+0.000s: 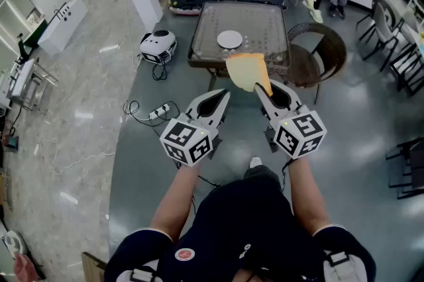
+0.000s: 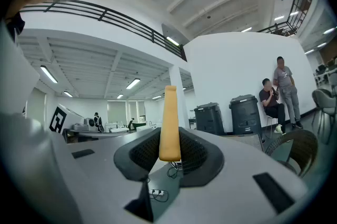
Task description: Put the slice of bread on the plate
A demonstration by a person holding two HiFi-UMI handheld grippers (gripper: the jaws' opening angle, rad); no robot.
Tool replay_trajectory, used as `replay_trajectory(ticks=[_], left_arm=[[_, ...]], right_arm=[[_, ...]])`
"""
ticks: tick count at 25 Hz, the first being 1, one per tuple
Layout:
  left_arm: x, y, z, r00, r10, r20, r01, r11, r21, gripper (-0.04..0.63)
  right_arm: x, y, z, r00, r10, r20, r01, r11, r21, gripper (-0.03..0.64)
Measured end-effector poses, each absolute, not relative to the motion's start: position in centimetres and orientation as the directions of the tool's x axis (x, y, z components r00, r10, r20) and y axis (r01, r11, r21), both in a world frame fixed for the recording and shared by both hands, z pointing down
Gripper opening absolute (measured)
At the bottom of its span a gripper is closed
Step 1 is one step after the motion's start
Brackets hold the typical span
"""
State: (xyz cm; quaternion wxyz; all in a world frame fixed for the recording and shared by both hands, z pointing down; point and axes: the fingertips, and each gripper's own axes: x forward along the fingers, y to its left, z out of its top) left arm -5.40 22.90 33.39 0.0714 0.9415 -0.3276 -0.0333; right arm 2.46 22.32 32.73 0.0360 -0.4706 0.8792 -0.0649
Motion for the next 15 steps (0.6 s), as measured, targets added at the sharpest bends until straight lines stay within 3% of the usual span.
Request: replay_trajectory(ticks=[15], left_arm=[[-4.79, 22.04, 33.24, 0.803, -0.596, -0.012, -0.588, -0.796, 0.145, 0.006]], right_arm=[[2.49, 21.39, 32.71, -0.549, -0.836, -0.008, -0.824, 0.543, -0.159, 0.089]])
